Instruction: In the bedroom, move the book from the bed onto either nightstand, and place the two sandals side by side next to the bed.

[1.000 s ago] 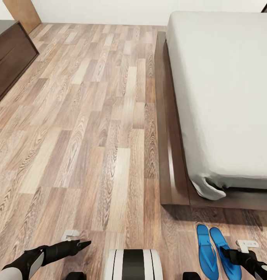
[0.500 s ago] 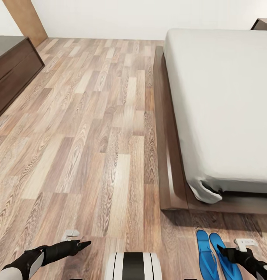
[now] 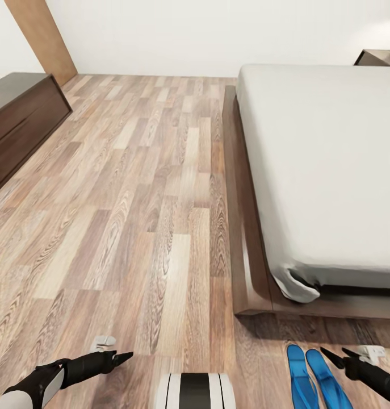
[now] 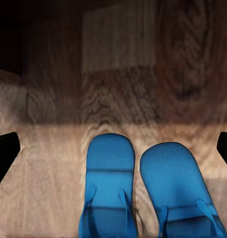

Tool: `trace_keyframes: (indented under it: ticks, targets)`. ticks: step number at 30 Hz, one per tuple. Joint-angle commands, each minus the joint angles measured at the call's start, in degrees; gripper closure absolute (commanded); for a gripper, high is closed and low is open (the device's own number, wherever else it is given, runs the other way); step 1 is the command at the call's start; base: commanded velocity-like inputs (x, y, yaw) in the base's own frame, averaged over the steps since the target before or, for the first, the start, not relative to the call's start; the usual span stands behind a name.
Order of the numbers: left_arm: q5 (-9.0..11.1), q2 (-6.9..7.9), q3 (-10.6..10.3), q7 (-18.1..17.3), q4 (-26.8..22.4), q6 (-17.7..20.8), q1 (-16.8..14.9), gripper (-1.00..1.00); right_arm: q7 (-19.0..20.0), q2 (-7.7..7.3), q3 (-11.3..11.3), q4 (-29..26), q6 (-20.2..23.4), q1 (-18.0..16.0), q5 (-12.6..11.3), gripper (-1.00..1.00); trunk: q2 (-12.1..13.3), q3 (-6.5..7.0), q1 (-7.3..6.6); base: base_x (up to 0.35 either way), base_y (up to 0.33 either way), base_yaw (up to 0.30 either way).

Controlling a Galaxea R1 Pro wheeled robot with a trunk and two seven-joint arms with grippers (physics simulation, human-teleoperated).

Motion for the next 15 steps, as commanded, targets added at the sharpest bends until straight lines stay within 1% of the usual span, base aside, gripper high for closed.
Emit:
trace_keyframes:
  ticks: [1,5,11,15]
  targets:
    - [-0.24,-0.02,0.41,-0.28,-0.02,0.45,-0.01,-1.0,0.88,-0.19,0.37,0.49,-0.22,-0.04,-0.64,-1.0,0.0,0.19,-0.03,0.0,0.0,0.0]
    - [-0.24,-0.02,0.43,-0.28,0.0,0.45,-0.01,-1.0,1.86,-0.35,0.45,0.99,-0.19,-0.04,-0.49,-1.0,0.05,1.08,-0.14,0.0,0.0,0.0]
    - [-0.24,-0.02,0.49,-0.28,0.01,0.4,-0.01,-1.0,1.99,-0.26,0.47,1.14,-0.18,-0.04,-0.44,-1.0,0.14,2.41,-0.29,0.0,0.0,0.0]
    - [-0.24,-0.02,0.5,-0.28,0.01,0.37,-0.01,-1.0,1.79,-0.03,0.47,1.15,-0.44,-0.04,-0.48,-1.0,0.14,2.41,-0.29,0.0,0.0,0.0]
